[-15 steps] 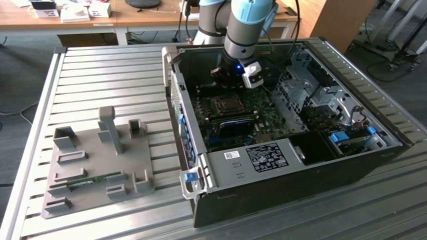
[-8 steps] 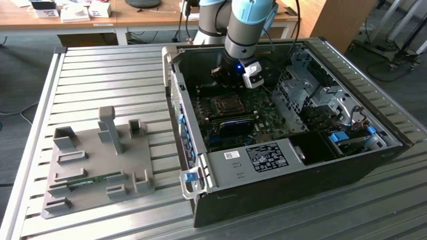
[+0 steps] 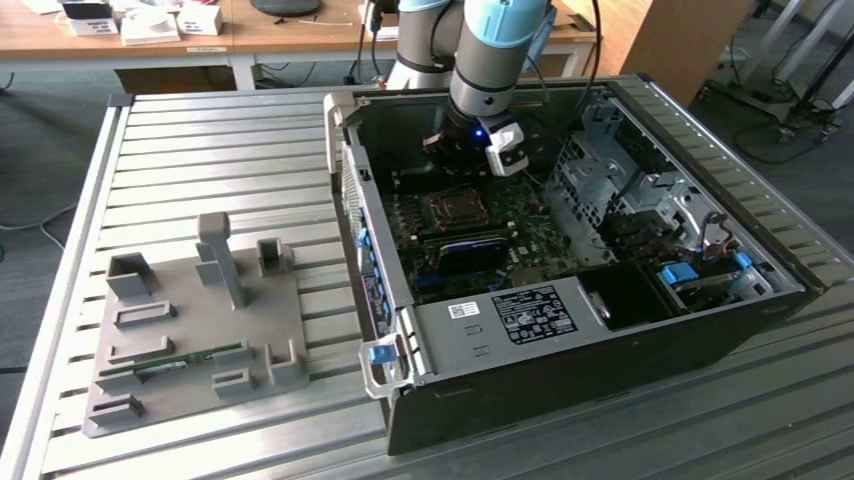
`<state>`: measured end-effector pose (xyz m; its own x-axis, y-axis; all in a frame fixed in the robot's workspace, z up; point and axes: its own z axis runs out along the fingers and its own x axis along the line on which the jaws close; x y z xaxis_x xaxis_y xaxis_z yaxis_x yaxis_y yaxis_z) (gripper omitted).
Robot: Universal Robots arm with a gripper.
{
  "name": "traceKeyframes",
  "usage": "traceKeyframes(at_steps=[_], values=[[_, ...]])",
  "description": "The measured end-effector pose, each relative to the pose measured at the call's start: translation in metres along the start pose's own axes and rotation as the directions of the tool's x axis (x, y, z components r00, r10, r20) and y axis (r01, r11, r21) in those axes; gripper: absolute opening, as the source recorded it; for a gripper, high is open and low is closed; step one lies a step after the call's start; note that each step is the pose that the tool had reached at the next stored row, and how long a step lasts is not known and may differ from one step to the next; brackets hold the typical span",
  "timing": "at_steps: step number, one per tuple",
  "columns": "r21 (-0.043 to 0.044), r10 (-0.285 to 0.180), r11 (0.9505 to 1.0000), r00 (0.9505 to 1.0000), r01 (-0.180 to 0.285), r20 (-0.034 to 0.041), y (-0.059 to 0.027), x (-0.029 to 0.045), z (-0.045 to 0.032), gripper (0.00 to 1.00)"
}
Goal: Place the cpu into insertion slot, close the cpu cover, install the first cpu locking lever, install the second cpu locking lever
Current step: 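Install the first cpu locking lever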
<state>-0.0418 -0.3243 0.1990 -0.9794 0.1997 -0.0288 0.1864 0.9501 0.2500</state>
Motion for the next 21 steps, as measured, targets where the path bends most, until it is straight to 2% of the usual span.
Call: traceKeyframes(at_steps=[16,21], values=[[-0.0018,0.0,1.0,1.0,0.0,-0.0003,0.0035,0.0035,0.0001,0.11],[-0.0019,0.0,1.0,1.0,0.0,-0.0003,0.0051,0.0036,-0.0034,0.11]])
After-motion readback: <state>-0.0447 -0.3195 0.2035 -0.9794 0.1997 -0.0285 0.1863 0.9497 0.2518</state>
